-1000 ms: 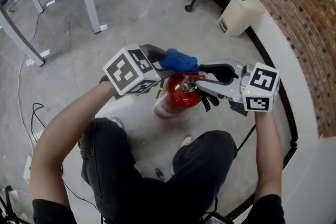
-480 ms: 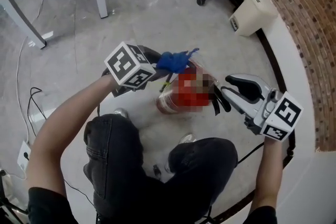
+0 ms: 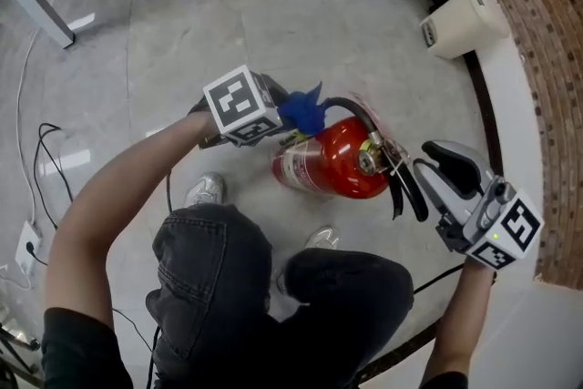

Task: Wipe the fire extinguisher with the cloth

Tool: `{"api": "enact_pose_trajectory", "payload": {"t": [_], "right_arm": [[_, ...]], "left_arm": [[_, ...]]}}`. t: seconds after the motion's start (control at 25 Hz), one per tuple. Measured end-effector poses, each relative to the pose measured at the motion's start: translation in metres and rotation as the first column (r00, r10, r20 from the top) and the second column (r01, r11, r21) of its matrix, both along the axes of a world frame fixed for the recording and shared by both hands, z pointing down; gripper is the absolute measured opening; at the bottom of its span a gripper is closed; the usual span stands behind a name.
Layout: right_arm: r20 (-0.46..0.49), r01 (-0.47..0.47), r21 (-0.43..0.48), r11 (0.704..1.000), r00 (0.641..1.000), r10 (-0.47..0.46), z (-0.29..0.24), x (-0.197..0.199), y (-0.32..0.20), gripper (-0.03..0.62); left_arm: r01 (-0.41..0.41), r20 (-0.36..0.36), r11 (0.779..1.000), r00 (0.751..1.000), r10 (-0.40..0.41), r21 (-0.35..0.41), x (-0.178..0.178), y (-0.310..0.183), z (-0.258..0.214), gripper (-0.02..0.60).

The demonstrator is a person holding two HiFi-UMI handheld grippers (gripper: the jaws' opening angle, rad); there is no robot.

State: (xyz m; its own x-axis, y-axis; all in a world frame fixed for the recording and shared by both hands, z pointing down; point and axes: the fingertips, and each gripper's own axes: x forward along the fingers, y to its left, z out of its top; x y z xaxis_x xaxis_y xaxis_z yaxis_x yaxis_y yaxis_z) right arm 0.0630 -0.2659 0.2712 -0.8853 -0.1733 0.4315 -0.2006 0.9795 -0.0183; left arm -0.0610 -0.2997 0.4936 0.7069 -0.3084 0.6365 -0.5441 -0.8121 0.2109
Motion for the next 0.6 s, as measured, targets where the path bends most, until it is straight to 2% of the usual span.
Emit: {"api": "enact_pose_trajectory", "payload": {"t": [0.12,0.32,0.44,0.52,0.6], "right_arm": [[0.016,-0.018,-0.02,1.0,1.0,0.018,0.004,0.004,-0.009,0.107],[0.031,-0.03,-0.046,0.998,0.999,0.031,0.016,0.003,-0.024,0.106],[0.017,-0.082,-0.039,0.996,0.996,0.083,0.026,0.005,-0.039,0.101],[-0.003,-0.144,-0.032,0.989,0.99,0.144,0.036,0.011,-0.05,0.06],[-0.038,-0.205,-0.031,0.978,0.978,0.204,0.05,0.02,-0.058,0.003]], "left_arm": [[-0.003,0.006,1.0,1.0,0.003,-0.03,-0.002,-0.008,0.022,0.155],[-0.068,0.037,0.995,0.997,0.071,-0.076,0.009,-0.011,0.058,0.155],[-0.082,0.029,0.991,0.996,0.085,-0.106,0.009,-0.011,0.075,0.155],[-0.097,0.04,0.988,0.994,0.102,-0.123,0.009,-0.011,0.084,0.153],[-0.125,0.107,0.98,0.984,0.142,-0.156,0.007,-0.004,0.1,0.153]]}}
